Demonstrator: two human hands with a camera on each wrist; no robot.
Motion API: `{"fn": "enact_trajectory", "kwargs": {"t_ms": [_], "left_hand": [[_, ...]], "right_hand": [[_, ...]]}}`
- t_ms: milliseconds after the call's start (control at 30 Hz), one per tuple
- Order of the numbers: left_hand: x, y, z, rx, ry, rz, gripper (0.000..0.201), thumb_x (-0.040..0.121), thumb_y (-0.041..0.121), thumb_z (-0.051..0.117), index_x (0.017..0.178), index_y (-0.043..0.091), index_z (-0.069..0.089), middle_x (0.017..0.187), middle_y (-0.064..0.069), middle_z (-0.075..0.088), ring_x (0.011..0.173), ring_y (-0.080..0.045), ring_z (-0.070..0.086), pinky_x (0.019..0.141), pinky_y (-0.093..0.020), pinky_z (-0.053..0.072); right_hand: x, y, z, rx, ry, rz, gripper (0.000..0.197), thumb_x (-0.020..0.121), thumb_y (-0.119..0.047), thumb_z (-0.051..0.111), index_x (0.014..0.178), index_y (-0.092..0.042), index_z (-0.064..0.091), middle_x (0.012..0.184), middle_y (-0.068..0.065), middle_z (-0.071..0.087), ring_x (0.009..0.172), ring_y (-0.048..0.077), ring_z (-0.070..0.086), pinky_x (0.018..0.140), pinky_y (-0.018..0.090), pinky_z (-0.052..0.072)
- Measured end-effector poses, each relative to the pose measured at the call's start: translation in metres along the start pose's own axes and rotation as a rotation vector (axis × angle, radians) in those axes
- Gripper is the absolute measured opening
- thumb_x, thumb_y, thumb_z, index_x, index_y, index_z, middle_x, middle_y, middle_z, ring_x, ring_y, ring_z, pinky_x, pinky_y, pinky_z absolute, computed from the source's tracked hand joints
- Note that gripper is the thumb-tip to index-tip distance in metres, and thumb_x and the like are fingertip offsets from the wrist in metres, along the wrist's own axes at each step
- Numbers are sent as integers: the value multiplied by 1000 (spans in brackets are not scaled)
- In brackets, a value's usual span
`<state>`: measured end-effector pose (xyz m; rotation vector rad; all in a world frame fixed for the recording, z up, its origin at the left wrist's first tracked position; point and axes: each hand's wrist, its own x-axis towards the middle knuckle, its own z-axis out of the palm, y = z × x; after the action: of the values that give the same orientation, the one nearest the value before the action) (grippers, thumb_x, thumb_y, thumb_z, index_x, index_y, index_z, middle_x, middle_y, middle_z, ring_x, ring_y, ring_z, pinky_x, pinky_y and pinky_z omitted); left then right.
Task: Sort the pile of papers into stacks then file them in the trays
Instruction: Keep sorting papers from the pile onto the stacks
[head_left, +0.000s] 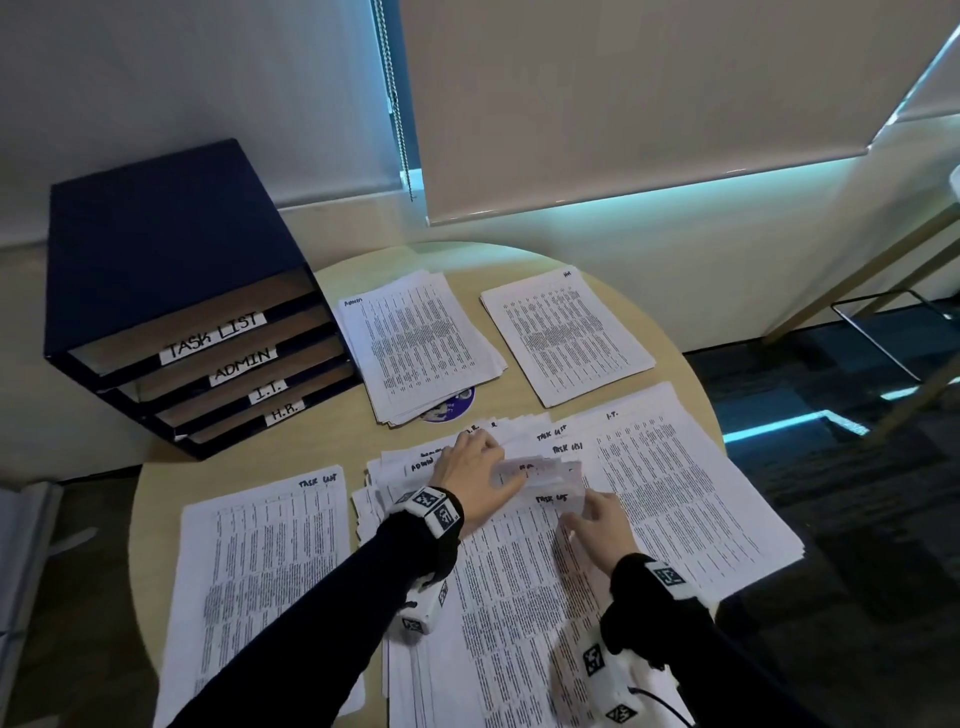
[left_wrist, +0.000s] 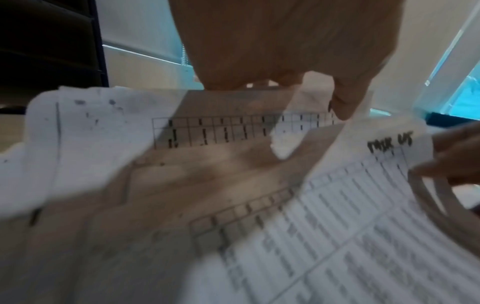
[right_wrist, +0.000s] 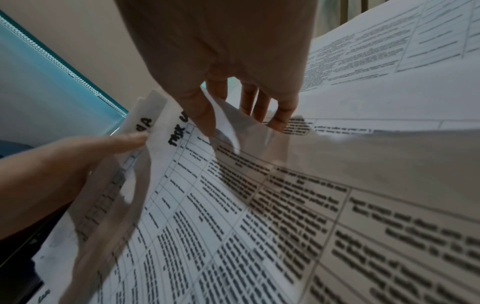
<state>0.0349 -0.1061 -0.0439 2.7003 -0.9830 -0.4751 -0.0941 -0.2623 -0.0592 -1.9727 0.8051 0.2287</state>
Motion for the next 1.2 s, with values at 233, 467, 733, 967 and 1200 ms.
{"fn": "enact_trajectory", "kwargs": {"t_ms": [233, 467, 733, 967, 1200], "left_hand": [[-16, -3, 12, -95, 42, 64, 38, 90, 62, 41, 84, 24, 41, 93, 6, 40, 79, -15, 46, 68, -29, 35], [-17, 1, 8, -184, -80, -11, 41, 98, 55, 28, 89, 19, 44, 87, 2, 50, 83, -20, 52, 84, -35, 42], [8, 6, -8, -342, 49, -440, 25, 96, 13, 44, 121, 11, 45, 125, -9, 32, 100, -25, 53, 88, -36, 49], [4, 0, -9, -263, -42, -339, 23, 86, 17, 56, 108, 16, 61, 115, -7, 40, 100, -29, 54, 88, -36, 48], [-10, 4, -8, 113, -10, 12, 14, 94, 13, 50, 82, 11, 56, 94, -7, 54, 84, -27, 58, 73, -35, 48]], "right_hand": [[-2, 3, -7, 4, -1, -25, 11, 82, -11, 66, 93, -12, 62, 108, 5, 40, 93, 18, 47, 91, 29, 41], [-1, 4, -1, 99, -92, -31, 4, 83, -20, 65, 86, -20, 63, 92, -2, 67, 93, 19, 61, 89, 37, 47], [-6, 1, -2, 168, -116, -73, 5, 88, -11, 59, 86, -9, 63, 92, 5, 68, 93, 19, 63, 90, 37, 48], [-1, 6, 3, 156, -84, -77, 5, 89, -15, 60, 89, -19, 63, 97, 2, 69, 96, 19, 63, 87, 33, 47], [-1, 8, 4, 191, -89, -41, 21, 85, -12, 64, 106, -11, 64, 109, 6, 65, 104, 21, 60, 76, 20, 44]]}}
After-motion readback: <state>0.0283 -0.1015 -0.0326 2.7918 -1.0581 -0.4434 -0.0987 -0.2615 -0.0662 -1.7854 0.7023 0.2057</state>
